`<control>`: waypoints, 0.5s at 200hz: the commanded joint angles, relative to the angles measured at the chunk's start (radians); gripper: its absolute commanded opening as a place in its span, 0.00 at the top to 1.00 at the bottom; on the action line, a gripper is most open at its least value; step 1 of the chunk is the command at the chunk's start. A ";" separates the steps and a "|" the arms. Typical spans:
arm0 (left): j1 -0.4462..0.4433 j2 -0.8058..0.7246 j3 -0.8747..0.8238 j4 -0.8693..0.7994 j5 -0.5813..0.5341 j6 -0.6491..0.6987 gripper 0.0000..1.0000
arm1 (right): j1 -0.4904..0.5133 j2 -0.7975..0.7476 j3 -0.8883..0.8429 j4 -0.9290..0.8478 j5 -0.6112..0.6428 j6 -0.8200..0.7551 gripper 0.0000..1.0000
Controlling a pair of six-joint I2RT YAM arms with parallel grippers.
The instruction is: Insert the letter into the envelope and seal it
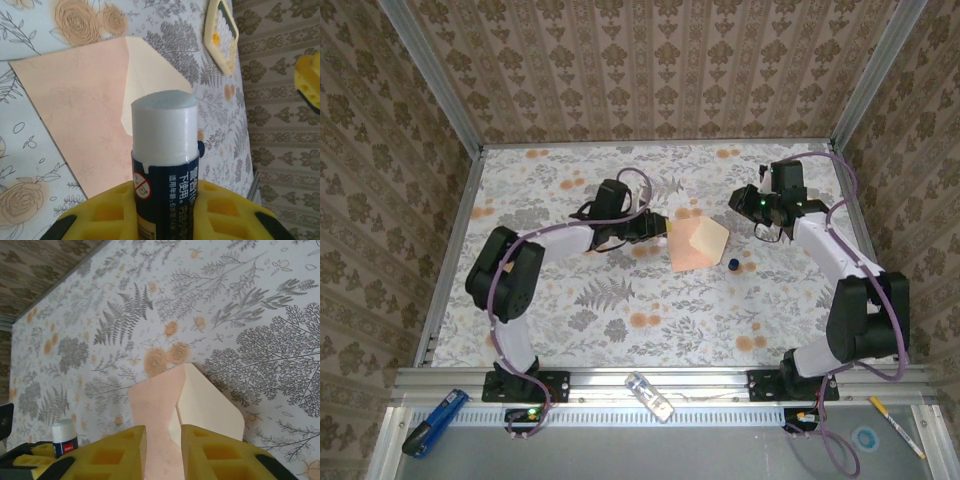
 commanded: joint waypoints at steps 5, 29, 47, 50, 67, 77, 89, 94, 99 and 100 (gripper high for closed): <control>-0.007 0.042 0.010 0.089 -0.004 -0.035 0.99 | -0.012 0.053 0.034 -0.031 -0.014 -0.051 0.77; -0.015 0.080 0.029 0.069 -0.039 -0.027 1.00 | -0.021 0.100 0.047 -0.061 0.028 -0.066 1.00; -0.023 0.101 0.029 0.071 -0.053 -0.033 1.00 | -0.024 0.131 0.055 -0.069 0.037 -0.080 1.00; -0.024 0.104 0.029 0.072 -0.055 -0.034 1.00 | -0.025 0.137 0.056 -0.070 0.037 -0.081 1.00; -0.029 0.120 0.028 0.072 -0.064 -0.037 1.00 | -0.030 0.169 0.062 -0.077 0.042 -0.092 1.00; -0.030 0.128 0.027 0.072 -0.067 -0.038 1.00 | -0.033 0.189 0.068 -0.083 0.047 -0.100 1.00; -0.031 0.135 0.030 0.072 -0.071 -0.039 1.00 | -0.042 0.214 0.073 -0.087 0.039 -0.112 1.00; -0.031 0.137 0.032 0.072 -0.072 -0.039 1.00 | -0.045 0.226 0.077 -0.088 0.034 -0.115 1.00; -0.033 0.139 0.033 0.071 -0.071 -0.037 1.00 | -0.048 0.237 0.079 -0.089 0.024 -0.120 1.00; -0.033 0.140 0.033 0.071 -0.071 -0.036 1.00 | -0.049 0.238 0.080 -0.089 0.023 -0.121 1.00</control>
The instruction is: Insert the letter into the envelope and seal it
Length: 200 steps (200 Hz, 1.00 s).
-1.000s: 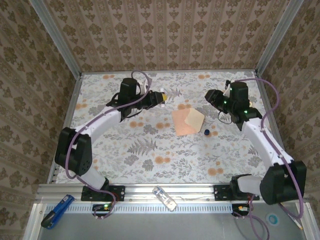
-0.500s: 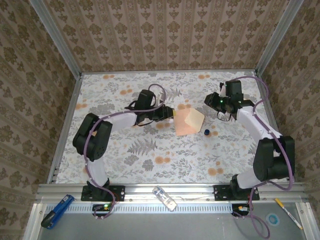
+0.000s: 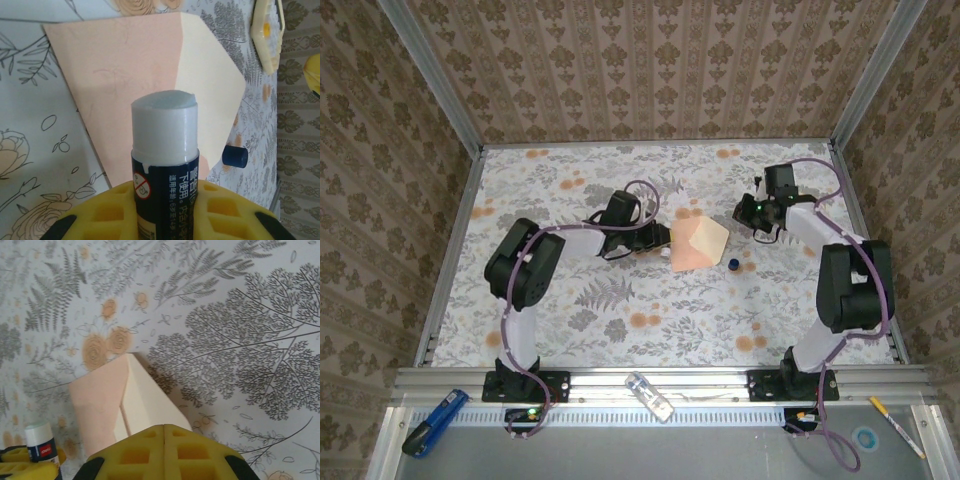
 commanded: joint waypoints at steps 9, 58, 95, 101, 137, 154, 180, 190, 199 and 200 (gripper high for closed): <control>-0.006 0.020 0.037 0.018 -0.015 -0.003 1.00 | -0.021 0.065 0.042 -0.036 -0.007 -0.050 1.00; -0.013 0.042 0.049 0.010 -0.017 0.003 1.00 | -0.025 0.125 0.064 -0.054 -0.032 -0.084 1.00; -0.017 0.059 0.057 0.009 -0.016 0.002 1.00 | -0.025 0.168 0.075 -0.064 -0.048 -0.086 1.00; -0.017 0.062 0.059 0.007 -0.017 0.003 1.00 | -0.025 0.172 0.074 -0.061 -0.054 -0.088 1.00; -0.019 0.074 0.059 0.001 -0.015 0.004 1.00 | -0.025 0.184 0.069 -0.054 -0.090 -0.084 1.00; -0.022 0.077 0.058 -0.001 -0.016 0.005 1.00 | -0.025 0.183 0.062 -0.054 -0.094 -0.079 1.00; -0.026 0.074 0.057 -0.014 -0.021 -0.005 1.00 | -0.025 0.183 0.046 -0.043 -0.115 -0.066 1.00; -0.030 0.072 0.057 -0.015 -0.023 -0.005 1.00 | -0.025 0.186 0.034 -0.033 -0.138 -0.059 1.00; -0.032 0.073 0.060 -0.021 -0.025 -0.006 1.00 | -0.025 0.185 0.022 -0.015 -0.153 -0.049 1.00; -0.032 0.072 0.060 -0.021 -0.025 -0.006 1.00 | -0.025 0.184 0.019 -0.014 -0.155 -0.047 1.00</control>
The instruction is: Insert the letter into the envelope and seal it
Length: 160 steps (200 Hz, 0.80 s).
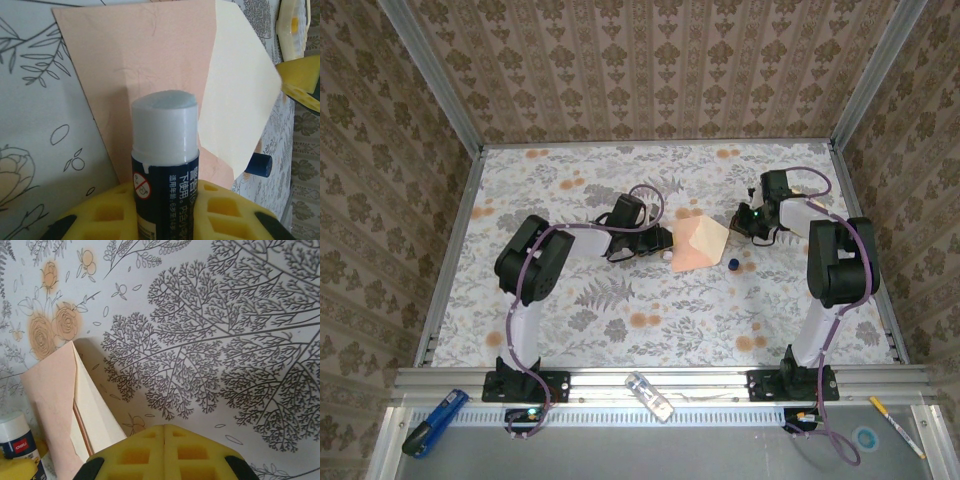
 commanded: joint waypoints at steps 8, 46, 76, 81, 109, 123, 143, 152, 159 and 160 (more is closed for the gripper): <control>-0.017 0.006 0.028 -0.023 -0.004 -0.004 1.00 | -0.003 0.007 -0.040 0.033 -0.079 0.024 1.00; -0.026 0.015 0.033 -0.025 -0.006 -0.003 1.00 | -0.001 -0.005 -0.080 0.077 -0.129 0.048 1.00; -0.032 0.018 0.038 -0.028 -0.007 -0.003 1.00 | -0.001 -0.024 -0.108 0.125 -0.184 0.076 1.00; -0.033 0.017 0.038 -0.028 -0.008 -0.002 1.00 | -0.002 -0.031 -0.112 0.127 -0.184 0.079 1.00; -0.035 0.013 0.037 -0.031 -0.009 -0.001 1.00 | -0.002 -0.062 -0.125 0.137 -0.208 0.097 1.00; -0.035 0.013 0.037 -0.035 -0.009 0.001 1.00 | -0.001 -0.080 -0.134 0.146 -0.222 0.111 1.00; -0.036 0.013 0.036 -0.036 -0.009 0.001 1.00 | -0.002 -0.105 -0.151 0.168 -0.251 0.138 1.00; -0.037 0.014 0.036 -0.035 -0.011 0.001 1.00 | -0.001 -0.114 -0.158 0.179 -0.264 0.150 1.00; -0.037 0.015 0.036 -0.035 -0.011 0.001 1.00 | -0.001 -0.115 -0.161 0.185 -0.275 0.158 1.00; -0.037 0.016 0.036 -0.035 -0.011 0.002 1.00 | -0.001 -0.115 -0.161 0.186 -0.277 0.158 1.00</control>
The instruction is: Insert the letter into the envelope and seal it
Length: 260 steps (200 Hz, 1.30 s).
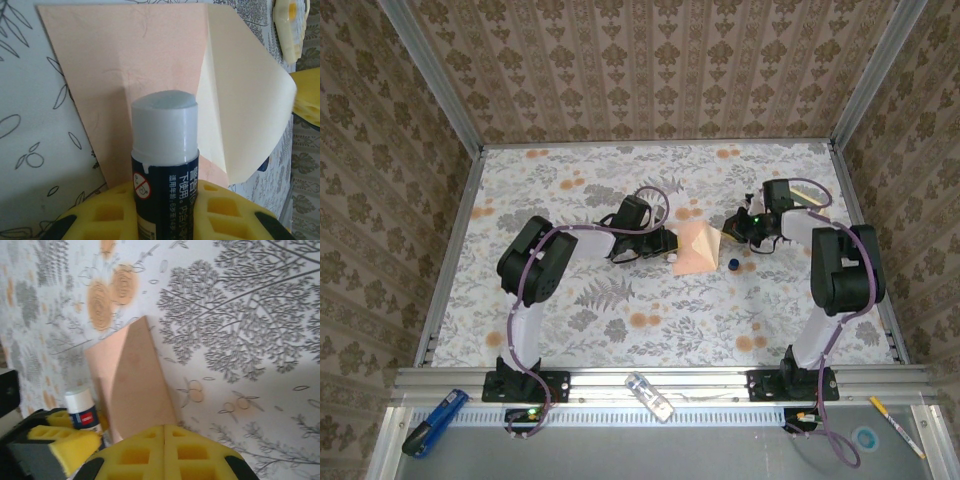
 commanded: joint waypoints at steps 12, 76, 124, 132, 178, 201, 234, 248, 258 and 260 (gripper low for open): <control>-0.010 0.015 0.025 -0.028 -0.008 -0.001 1.00 | -0.001 -0.034 -0.028 0.045 -0.079 0.048 1.00; -0.016 0.019 0.028 -0.031 -0.007 0.001 1.00 | 0.014 0.016 -0.056 0.125 -0.136 0.099 1.00; -0.019 0.028 0.037 -0.032 -0.006 0.000 1.00 | 0.064 0.044 -0.081 0.193 -0.146 0.146 1.00; -0.021 0.028 0.038 -0.033 -0.005 0.001 1.00 | 0.072 0.050 -0.084 0.206 -0.146 0.155 1.00; -0.022 0.028 0.034 -0.034 -0.005 0.004 1.00 | 0.122 0.102 -0.078 0.251 -0.140 0.188 1.00; -0.022 0.027 0.034 -0.034 -0.005 0.003 1.00 | 0.143 0.131 -0.076 0.265 -0.134 0.196 1.00; -0.022 0.025 0.033 -0.036 -0.005 0.005 1.00 | 0.154 0.164 -0.077 0.283 -0.134 0.207 1.00; -0.022 0.025 0.033 -0.036 -0.005 0.005 1.00 | 0.155 0.172 -0.077 0.283 -0.131 0.205 1.00; -0.022 0.026 0.033 -0.035 -0.005 0.005 1.00 | 0.156 0.175 -0.077 0.277 -0.124 0.201 1.00; -0.022 0.026 0.033 -0.035 -0.005 0.005 1.00 | 0.155 0.178 -0.076 0.274 -0.122 0.199 1.00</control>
